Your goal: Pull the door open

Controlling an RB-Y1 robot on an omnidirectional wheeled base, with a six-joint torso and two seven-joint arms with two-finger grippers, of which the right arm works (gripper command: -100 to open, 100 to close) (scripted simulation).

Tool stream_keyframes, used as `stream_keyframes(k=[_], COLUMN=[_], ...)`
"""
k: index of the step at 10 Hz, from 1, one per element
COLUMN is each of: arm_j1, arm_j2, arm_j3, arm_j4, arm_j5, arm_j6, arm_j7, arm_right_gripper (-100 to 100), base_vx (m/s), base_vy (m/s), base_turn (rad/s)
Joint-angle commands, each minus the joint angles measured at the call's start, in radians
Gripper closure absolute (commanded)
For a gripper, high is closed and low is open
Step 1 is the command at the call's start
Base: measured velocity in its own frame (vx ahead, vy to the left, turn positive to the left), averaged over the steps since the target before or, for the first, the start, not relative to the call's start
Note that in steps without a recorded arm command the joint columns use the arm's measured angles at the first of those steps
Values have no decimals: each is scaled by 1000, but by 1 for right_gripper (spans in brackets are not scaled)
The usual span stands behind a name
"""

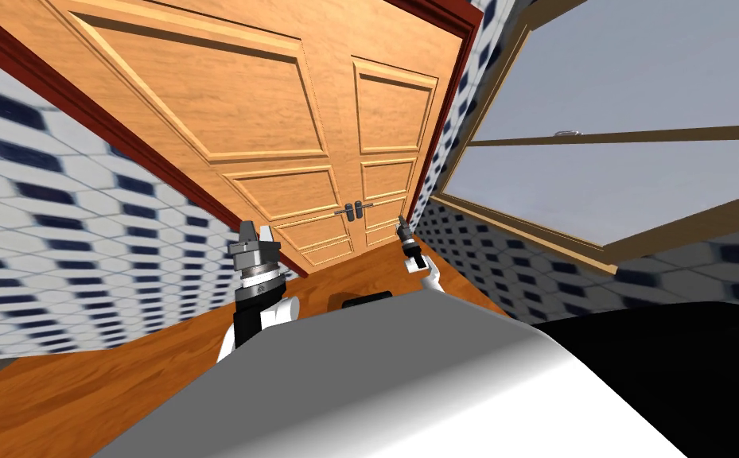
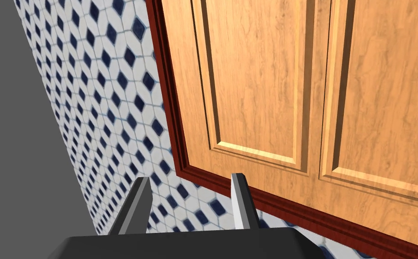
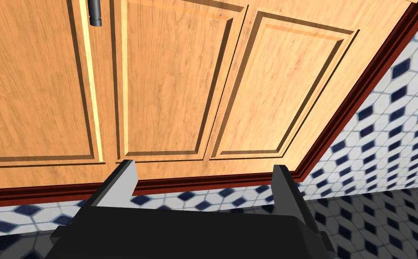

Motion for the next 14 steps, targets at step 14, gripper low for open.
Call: stream_keyframes(k=[14], arm_j1=[-198], arm_j2=[-45], arm_j3=[-10], arm_j4=[357], arm_j5=[49], arm_j6=[55], arm_j7=[-170], arm_right_gripper=[-100], base_vx=[98], base_vy=[12], base_turn=[81])
